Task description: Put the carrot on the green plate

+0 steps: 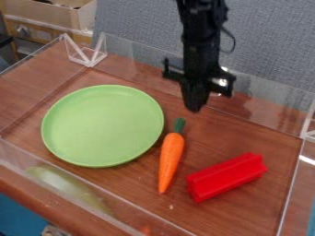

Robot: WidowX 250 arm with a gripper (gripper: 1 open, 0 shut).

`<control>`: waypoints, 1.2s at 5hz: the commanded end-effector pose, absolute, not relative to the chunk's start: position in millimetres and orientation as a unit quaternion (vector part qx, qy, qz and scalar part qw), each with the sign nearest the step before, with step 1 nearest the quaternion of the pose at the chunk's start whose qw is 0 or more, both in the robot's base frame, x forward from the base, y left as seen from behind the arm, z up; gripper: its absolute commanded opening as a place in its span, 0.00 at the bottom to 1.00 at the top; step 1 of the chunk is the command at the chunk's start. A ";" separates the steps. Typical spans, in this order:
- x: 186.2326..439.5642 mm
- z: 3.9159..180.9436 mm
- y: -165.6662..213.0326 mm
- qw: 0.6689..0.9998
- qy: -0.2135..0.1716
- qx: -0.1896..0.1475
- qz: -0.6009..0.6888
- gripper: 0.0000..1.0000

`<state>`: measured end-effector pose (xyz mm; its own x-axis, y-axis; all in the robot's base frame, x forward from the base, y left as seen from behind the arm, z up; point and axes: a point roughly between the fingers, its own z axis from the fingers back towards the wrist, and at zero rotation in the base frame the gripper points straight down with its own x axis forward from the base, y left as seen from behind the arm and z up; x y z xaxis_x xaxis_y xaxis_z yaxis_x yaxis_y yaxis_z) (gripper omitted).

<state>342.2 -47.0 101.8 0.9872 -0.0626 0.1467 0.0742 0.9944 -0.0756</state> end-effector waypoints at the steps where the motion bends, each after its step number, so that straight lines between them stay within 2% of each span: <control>1: 337.3 118.4 -44.1 0.995 -0.094 -0.039 -0.007 1.00; 2: 326.2 108.7 -47.9 0.995 -0.088 -0.036 0.003 0.00; 3: 315.9 103.2 -53.2 0.996 -0.086 -0.034 0.006 0.00; 4: 312.7 98.9 -45.5 0.997 -0.078 -0.031 0.002 1.00; 5: 311.1 95.3 -34.8 0.997 -0.069 -0.028 -0.001 1.00; 6: 310.1 79.0 -36.0 0.998 -0.057 -0.020 0.028 1.00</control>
